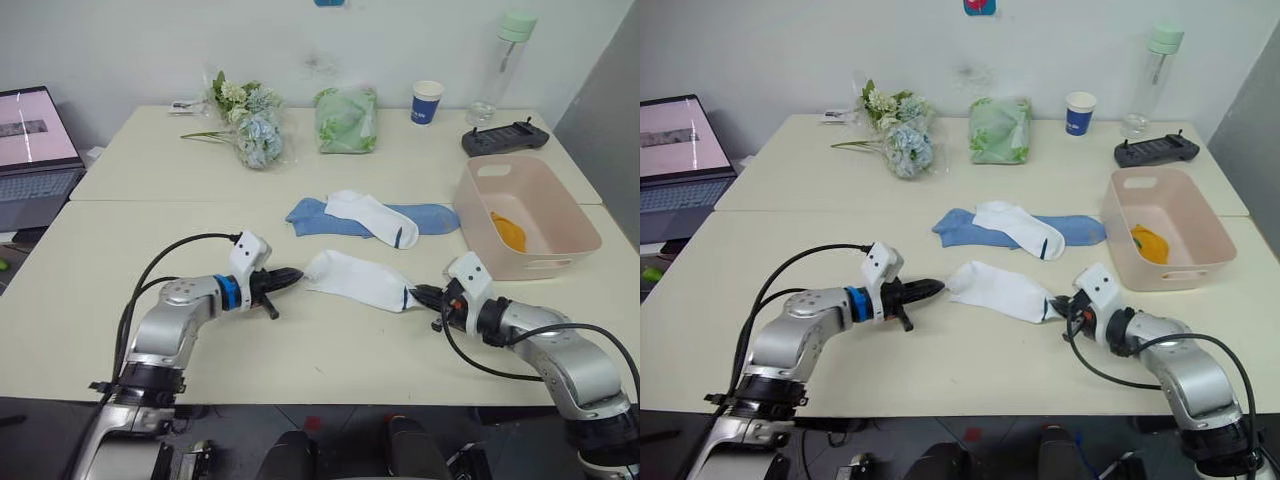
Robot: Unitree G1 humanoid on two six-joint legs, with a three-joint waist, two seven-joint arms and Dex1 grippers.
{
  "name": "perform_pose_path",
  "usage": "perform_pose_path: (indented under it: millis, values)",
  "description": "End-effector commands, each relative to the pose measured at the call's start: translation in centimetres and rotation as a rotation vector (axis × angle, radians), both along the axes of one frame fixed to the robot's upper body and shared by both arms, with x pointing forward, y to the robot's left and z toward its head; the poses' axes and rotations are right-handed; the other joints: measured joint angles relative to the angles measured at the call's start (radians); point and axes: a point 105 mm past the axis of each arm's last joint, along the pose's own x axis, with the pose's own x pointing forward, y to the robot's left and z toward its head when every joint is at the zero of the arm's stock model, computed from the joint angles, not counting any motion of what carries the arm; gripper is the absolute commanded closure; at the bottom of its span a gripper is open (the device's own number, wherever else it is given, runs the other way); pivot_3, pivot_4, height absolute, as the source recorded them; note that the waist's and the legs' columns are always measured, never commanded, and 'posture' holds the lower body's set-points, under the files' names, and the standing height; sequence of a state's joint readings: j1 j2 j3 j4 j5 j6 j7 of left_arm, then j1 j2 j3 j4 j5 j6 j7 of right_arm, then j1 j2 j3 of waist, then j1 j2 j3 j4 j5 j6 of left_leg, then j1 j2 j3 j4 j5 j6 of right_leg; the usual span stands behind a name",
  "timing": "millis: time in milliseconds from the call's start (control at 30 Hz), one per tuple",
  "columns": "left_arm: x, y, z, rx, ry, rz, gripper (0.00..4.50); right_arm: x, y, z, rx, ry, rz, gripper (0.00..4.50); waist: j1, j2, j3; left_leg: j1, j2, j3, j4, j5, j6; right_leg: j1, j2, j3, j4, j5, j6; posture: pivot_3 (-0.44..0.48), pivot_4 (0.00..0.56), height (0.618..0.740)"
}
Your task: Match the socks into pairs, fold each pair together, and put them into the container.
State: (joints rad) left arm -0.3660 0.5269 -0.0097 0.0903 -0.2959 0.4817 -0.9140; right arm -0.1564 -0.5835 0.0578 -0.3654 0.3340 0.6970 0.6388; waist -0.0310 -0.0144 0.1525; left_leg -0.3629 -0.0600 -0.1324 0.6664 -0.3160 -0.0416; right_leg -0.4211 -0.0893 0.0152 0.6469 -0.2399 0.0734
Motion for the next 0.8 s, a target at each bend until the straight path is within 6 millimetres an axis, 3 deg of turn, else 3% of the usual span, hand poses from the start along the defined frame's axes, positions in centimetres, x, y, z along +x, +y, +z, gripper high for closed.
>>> perform_pose_path:
  millis: [33,67,167,300,433,767,800]
  values:
    - [0.6,0.3,2.2,-0.054,-0.064,0.037,4.47,0.3,-0.2,1.1,0.005,-0.047,0.016,4.5,0.001,0.0,0.0,0.0,0.0,0.0,0.0,0.0,0.0,0.0,0.0,0.0,0.0,0.0,0.0,0.0,0.15,0.74]
    - [0.5,0.0,2.5,-0.074,-0.057,0.02,4.47,0.3,-0.2,1.1,0.004,-0.046,0.018,4.5,0.001,0.0,0.0,0.0,0.0,0.0,0.0,0.0,0.0,0.0,0.0,0.0,0.0,0.0,0.0,0.0,0.15,0.74]
    - [-0.4,-1.1,2.6,-0.119,-0.018,-0.04,3.58,0.4,-0.2,1.1,0.004,-0.045,0.022,4.5,0.001,0.0,0.0,0.0,0.0,0.0,0.0,0.0,0.0,0.0,0.0,0.0,0.0,0.0,0.0,0.0,0.15,0.74]
    - [-1.0,-1.9,1.3,-0.114,0.039,-0.057,2.37,0.3,-0.1,1.0,0.005,-0.045,0.023,4.5,-0.001,0.0,0.0,0.0,0.0,0.0,0.0,0.0,0.0,0.0,0.0,0.0,0.0,0.0,0.0,0.0,0.15,0.74]
    - [0.4,-2.0,0.4,-0.088,0.045,0.019,1.09,0.2,0.0,0.9,0.006,-0.045,0.022,4.5,0.0,0.0,0.0,0.0,0.0,0.0,0.0,0.0,0.0,0.0,0.0,0.0,0.0,0.0,0.0,0.0,0.15,0.74]
    - [1.9,-3.6,-0.3,-0.056,0.039,-0.004,1.09,0.3,0.0,1.0,0.002,-0.049,0.016,4.5,0.001,0.0,0.0,0.0,0.0,0.0,0.0,0.0,0.0,0.0,0.0,0.0,0.0,0.0,0.0,0.0,0.15,0.74]
    - [2.0,-3.8,-0.3,-0.051,0.032,-0.01,1.27,0.3,0.0,1.0,0.002,-0.05,0.015,4.5,0.001,0.0,0.0,0.0,0.0,0.0,0.0,0.0,0.0,0.0,0.0,0.0,0.0,0.0,0.0,0.0,0.15,0.74]
